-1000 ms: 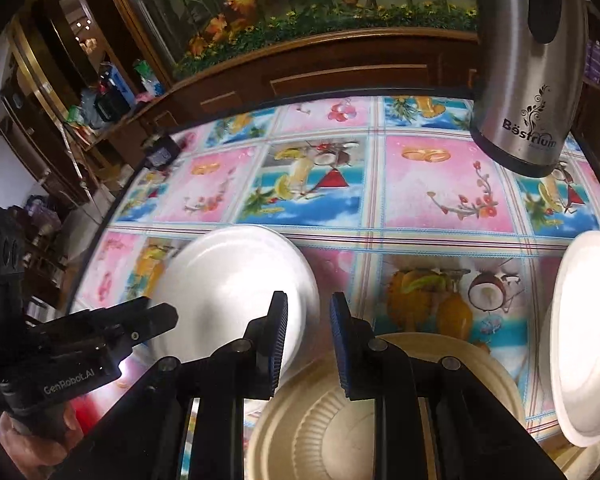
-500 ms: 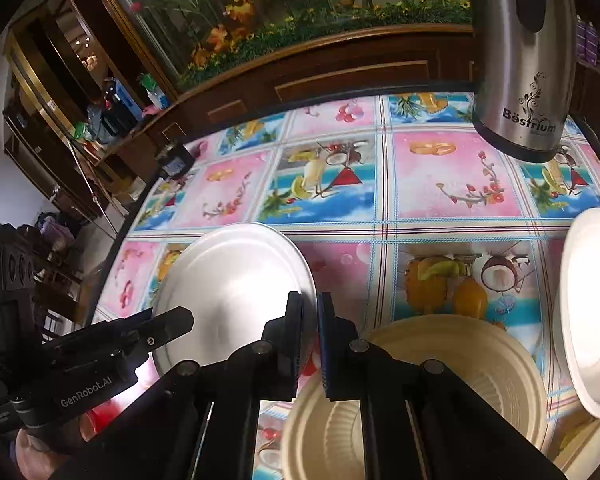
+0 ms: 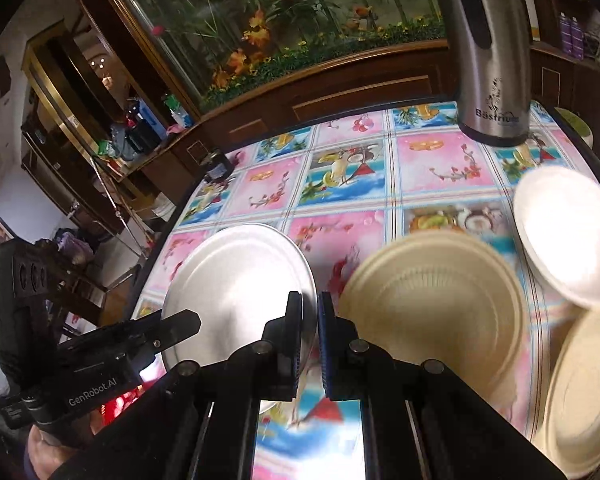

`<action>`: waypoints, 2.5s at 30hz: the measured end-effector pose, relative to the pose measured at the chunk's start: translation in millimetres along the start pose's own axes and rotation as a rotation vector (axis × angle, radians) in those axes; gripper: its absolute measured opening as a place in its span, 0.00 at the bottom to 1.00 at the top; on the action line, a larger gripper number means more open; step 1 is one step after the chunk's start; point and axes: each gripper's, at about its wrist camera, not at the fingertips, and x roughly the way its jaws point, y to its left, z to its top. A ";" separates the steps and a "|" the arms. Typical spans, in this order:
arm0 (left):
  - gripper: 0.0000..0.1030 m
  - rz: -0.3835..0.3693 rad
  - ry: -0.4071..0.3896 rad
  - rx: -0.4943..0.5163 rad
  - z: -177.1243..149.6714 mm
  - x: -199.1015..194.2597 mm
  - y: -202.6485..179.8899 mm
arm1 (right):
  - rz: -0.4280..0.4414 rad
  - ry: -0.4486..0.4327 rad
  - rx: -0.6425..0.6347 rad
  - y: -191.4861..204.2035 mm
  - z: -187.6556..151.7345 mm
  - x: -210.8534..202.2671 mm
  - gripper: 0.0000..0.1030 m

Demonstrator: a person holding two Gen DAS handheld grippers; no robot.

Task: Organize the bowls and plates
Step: 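Lift the white plate with the left gripper toward the red plates, then lower the white plate onto the red plates and open the left gripper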

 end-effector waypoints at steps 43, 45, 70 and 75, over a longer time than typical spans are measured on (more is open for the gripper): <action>0.27 0.004 -0.077 0.106 -147.3 -57.6 -2.9 | 0.045 0.003 0.054 12.7 -157.2 -56.4 0.08; 0.27 0.004 -0.096 0.101 -146.8 -65.9 0.9 | 0.053 -0.008 0.046 19.2 -155.5 -60.1 0.08; 0.28 0.144 -0.253 -0.114 -169.4 -142.0 120.8 | 0.167 0.072 -0.181 162.6 -142.0 -10.6 0.08; 0.28 0.164 -0.247 -0.185 -179.1 -141.7 154.3 | 0.168 0.102 -0.235 197.0 -147.3 11.4 0.07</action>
